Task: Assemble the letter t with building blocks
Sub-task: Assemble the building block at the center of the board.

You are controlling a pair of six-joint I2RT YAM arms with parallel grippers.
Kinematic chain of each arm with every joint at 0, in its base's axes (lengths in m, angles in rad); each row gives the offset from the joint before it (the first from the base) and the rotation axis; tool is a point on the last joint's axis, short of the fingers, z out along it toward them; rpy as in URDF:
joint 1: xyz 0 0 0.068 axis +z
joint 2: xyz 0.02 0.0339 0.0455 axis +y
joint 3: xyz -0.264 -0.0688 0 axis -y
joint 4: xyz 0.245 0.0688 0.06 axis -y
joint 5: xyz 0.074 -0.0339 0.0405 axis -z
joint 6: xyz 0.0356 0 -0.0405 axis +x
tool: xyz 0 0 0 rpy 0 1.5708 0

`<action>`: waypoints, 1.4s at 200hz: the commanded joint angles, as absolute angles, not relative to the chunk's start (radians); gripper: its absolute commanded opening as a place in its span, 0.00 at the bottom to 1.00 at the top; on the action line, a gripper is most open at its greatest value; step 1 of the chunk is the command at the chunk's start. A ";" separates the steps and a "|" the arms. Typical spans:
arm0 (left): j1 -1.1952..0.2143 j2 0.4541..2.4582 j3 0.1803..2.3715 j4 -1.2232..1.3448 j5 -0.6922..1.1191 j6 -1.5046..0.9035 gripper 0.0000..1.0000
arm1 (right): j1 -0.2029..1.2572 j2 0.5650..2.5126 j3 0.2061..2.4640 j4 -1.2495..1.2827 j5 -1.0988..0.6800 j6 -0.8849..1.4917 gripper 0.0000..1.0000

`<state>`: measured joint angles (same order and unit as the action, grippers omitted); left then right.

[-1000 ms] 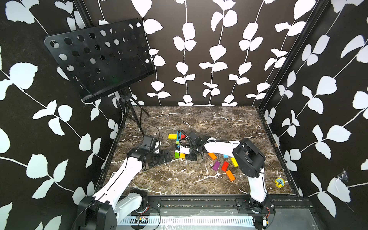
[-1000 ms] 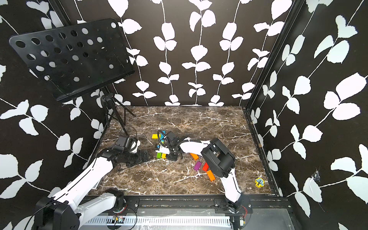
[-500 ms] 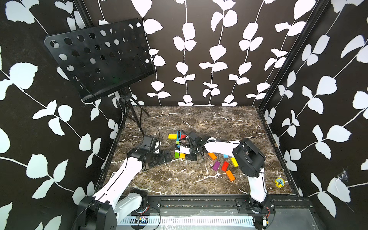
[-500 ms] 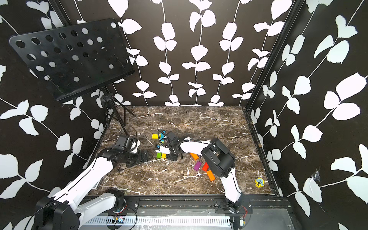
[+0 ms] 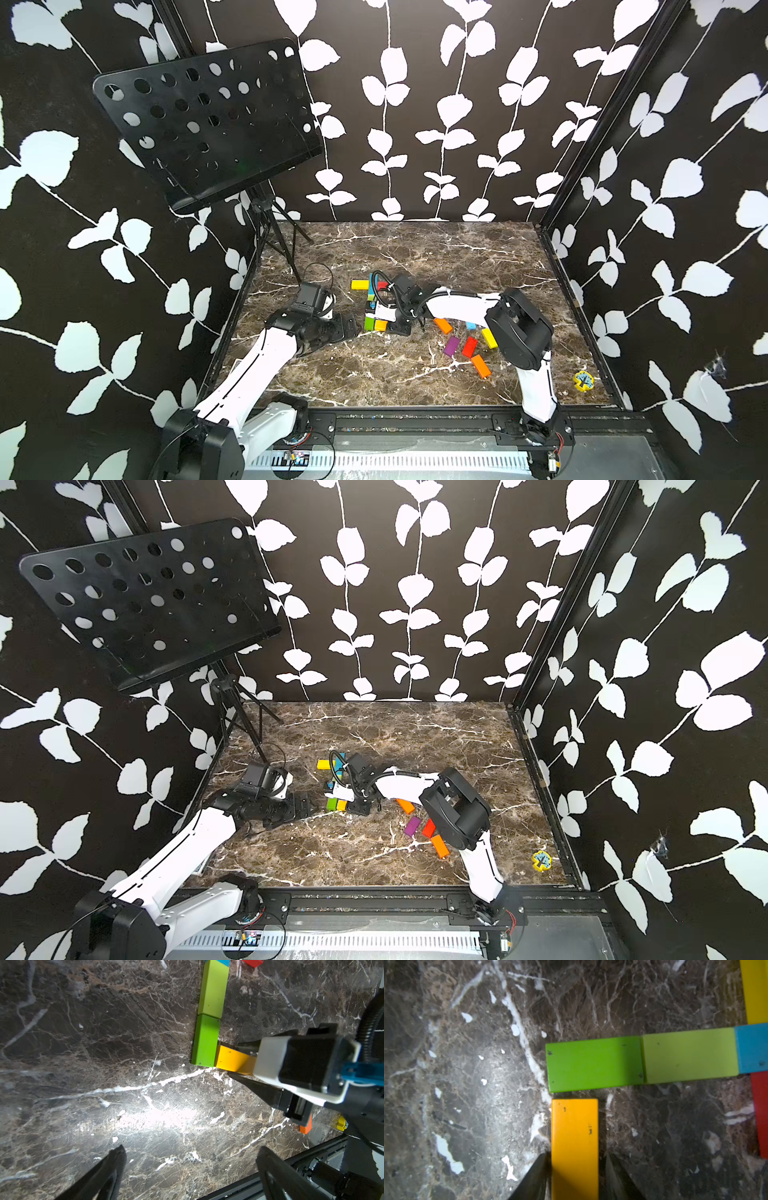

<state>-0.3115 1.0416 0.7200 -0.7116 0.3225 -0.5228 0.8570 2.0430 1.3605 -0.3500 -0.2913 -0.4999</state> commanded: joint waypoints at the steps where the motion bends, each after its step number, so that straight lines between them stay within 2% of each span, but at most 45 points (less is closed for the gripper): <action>1: -0.305 1.029 0.700 -0.712 0.322 -0.518 0.99 | 0.854 2.063 1.342 -0.359 -0.285 -0.506 0.52; 78: -0.305 1.019 0.712 -0.719 0.325 -0.502 0.99 | 0.854 1.924 1.319 -0.350 -0.284 -0.465 0.77; 121: -0.304 1.012 0.710 -0.712 0.333 -0.499 0.99 | 0.854 1.780 1.238 -0.322 -0.294 -0.417 0.83; 141: -0.305 1.016 0.707 -0.708 0.334 -0.492 0.99 | 0.854 1.747 1.224 -0.306 -0.170 -0.323 0.86; 185: -0.305 1.056 0.686 -0.627 0.342 -0.469 0.99 | 0.854 1.784 1.259 -0.477 0.199 0.170 0.72; 213: -0.305 1.083 0.668 -0.506 0.372 -0.461 0.99 | 0.865 1.731 1.143 -0.420 0.203 0.391 0.56; 233: -0.310 1.124 0.672 -0.449 0.376 -0.452 0.99 | 0.879 1.731 1.123 -0.407 0.219 0.438 0.54; 250: -0.314 1.147 0.675 -0.411 0.368 -0.447 0.99 | 0.891 1.759 1.139 -0.418 0.228 0.455 0.48; 280: -0.318 1.164 0.672 -0.382 0.352 -0.435 0.99 | 0.900 1.794 1.152 -0.402 0.208 0.474 0.48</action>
